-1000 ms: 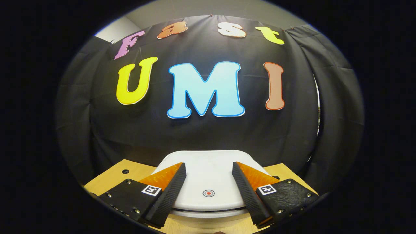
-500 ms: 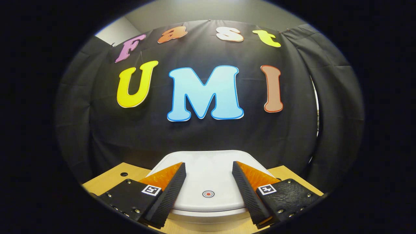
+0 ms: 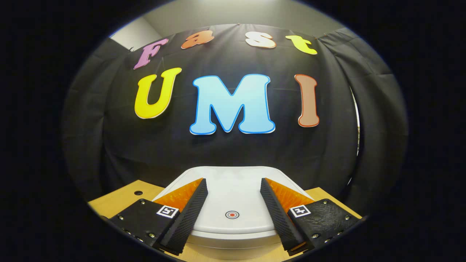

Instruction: Press the lid of the desktop garbage bin to open it, pick up the crumpled paper on the desktop and throw it into the bin, then pick up the pop can on the desktop and drop it into the bin, and finally close the garbage bin lid.

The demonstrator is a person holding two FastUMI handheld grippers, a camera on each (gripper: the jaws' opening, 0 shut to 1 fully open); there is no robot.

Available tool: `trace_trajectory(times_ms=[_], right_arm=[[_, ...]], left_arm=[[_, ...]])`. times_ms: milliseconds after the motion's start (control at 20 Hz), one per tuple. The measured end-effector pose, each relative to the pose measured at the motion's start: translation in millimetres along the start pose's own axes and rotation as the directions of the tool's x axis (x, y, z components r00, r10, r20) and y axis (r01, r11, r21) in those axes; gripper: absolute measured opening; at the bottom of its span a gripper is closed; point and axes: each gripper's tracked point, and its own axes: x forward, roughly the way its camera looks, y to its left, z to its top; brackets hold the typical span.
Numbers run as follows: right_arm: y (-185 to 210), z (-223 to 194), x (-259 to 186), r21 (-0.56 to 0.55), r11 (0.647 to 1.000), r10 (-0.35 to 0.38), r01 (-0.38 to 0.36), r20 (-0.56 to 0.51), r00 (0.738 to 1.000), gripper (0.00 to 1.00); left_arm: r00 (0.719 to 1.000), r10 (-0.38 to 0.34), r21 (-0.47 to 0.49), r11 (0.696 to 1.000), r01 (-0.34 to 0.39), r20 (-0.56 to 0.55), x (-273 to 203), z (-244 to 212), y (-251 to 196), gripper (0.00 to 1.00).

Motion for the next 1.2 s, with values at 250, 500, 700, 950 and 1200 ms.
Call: trace_trajectory(times_ms=[250, 500, 700, 950, 1200], right_arm=[[0, 1, -2, 0.000, 1.000, -0.001, 0.001, 0.013, 1.000, 0.95], [0, 5, -4, 0.025, 1.000, -0.014, 0.014, 0.016, 1.000, 0.94], [-1, 5, -11, 0.009, 1.000, 0.009, -0.009, 0.008, 1.000, 0.94], [-7, 4, -47, 0.010, 0.997, 0.077, -0.076, -0.061, 0.995, 0.94], [-20, 9, -83, 0.003, 0.995, 0.096, -0.096, -0.059, 0.994, 0.94]], left_arm=[[1.000, 0.029, -0.008, 1.000, -0.029, 0.009, -10, 3, 1, 0.95], [0.997, 0.067, 0.035, 0.997, -0.069, 0.050, -24, 16, -6, 0.95], [0.991, 0.117, 0.019, 0.993, -0.119, 0.066, -35, 20, -19, 0.95], [0.978, 0.189, 0.008, 0.982, -0.190, 0.084, -45, 20, -28, 0.95], [0.973, 0.205, 0.041, 0.977, -0.210, 0.104, -48, 24, -37, 0.95]])
